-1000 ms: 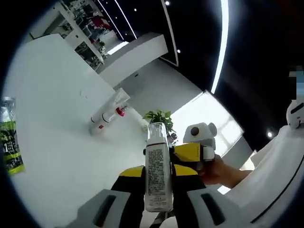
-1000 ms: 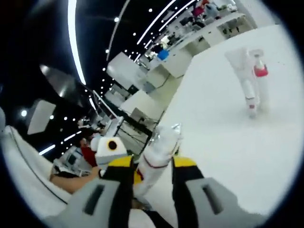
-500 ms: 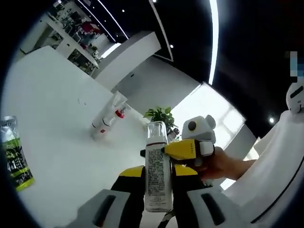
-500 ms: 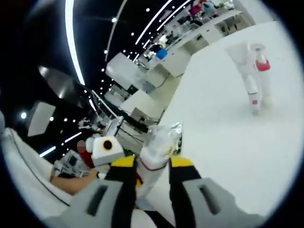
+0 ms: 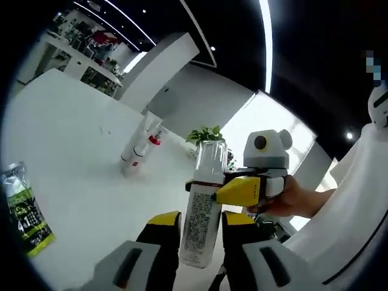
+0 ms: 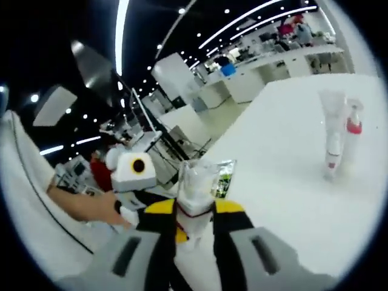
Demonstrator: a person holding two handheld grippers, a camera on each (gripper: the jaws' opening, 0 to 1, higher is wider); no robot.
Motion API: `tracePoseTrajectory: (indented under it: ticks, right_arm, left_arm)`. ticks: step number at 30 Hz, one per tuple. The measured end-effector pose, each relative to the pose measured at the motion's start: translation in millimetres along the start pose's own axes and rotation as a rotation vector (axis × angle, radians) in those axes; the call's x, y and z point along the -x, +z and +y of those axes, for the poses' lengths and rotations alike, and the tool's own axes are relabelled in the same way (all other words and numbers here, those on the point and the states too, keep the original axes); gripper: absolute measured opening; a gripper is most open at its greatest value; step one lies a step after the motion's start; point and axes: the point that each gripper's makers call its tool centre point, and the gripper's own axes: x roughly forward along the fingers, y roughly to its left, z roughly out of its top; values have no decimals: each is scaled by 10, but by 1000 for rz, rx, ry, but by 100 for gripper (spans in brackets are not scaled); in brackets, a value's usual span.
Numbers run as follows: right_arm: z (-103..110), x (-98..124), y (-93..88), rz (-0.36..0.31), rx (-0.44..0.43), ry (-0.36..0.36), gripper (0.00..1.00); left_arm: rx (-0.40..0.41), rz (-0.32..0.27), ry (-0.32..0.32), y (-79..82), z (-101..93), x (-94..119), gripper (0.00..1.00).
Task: Arrange the skincare products in the storage area until every visible bottle or jar stands upright without overlapping.
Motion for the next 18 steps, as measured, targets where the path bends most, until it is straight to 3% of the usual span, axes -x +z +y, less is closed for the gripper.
tracePoseTrajectory:
  ticks: [3, 8, 18]
  right_arm:
    - [2, 0, -18, 4, 24, -8, 20]
    - [-59, 40, -57, 21, 113, -41, 20]
    - [-9, 23, -176, 74, 316, -49, 20]
  left_arm:
    - [-13, -5, 31, 9, 65, 69, 40]
    - [-44, -26, 31, 83, 65, 201, 41]
    - [-84, -72, -18, 248, -119, 131, 38]
